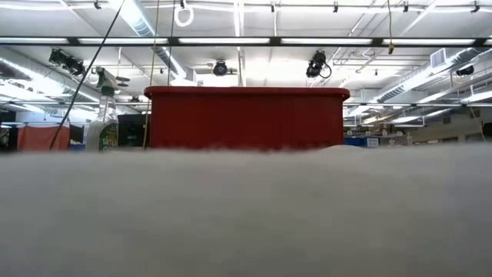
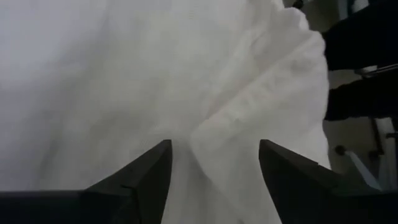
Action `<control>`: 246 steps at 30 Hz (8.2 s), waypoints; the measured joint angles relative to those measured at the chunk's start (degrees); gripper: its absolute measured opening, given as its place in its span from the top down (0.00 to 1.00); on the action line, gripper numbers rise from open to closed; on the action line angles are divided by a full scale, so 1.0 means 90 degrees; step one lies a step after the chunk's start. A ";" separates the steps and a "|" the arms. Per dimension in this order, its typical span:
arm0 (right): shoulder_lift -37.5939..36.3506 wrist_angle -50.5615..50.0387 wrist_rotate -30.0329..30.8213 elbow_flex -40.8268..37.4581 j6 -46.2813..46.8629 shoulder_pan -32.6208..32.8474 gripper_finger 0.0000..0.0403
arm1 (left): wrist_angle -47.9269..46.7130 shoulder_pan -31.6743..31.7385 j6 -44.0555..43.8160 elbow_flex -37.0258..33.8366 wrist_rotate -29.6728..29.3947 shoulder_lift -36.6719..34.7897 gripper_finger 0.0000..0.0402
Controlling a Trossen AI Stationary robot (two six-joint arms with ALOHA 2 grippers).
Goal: Fold laundry
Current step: Fold the white polo shirt on the table
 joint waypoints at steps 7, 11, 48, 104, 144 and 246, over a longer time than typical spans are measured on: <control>0.0002 0.0003 -0.0002 0.0002 0.0579 0.0219 0.56 | 0.0526 0.0001 -0.0067 0.0002 0.0005 0.0221 0.57; 0.0002 0.0020 -0.0003 0.0002 0.0618 0.0325 0.58 | 0.0546 -0.0018 -0.0067 0.0035 0.0019 0.0142 0.76; 0.1524 0.0129 -0.2056 0.0140 -0.0685 0.0920 0.98 | -0.5008 0.0132 0.0034 0.2226 -0.0226 -0.1704 1.00; -0.0626 0.2224 0.0500 -0.2736 -0.2489 -0.1774 0.61 | -0.3471 0.3073 0.0491 0.0058 -0.0459 -0.1745 0.61; 0.0024 -0.3857 -0.0916 -0.0418 -0.0004 0.0426 0.99 | -0.4184 0.1389 -0.1787 -0.0925 -0.0364 -0.1752 0.61; -0.1228 -0.0094 -0.0180 -0.2807 -0.0257 -0.1796 0.72 | -0.3643 0.0562 -0.3073 -0.0605 0.0800 -0.1740 0.61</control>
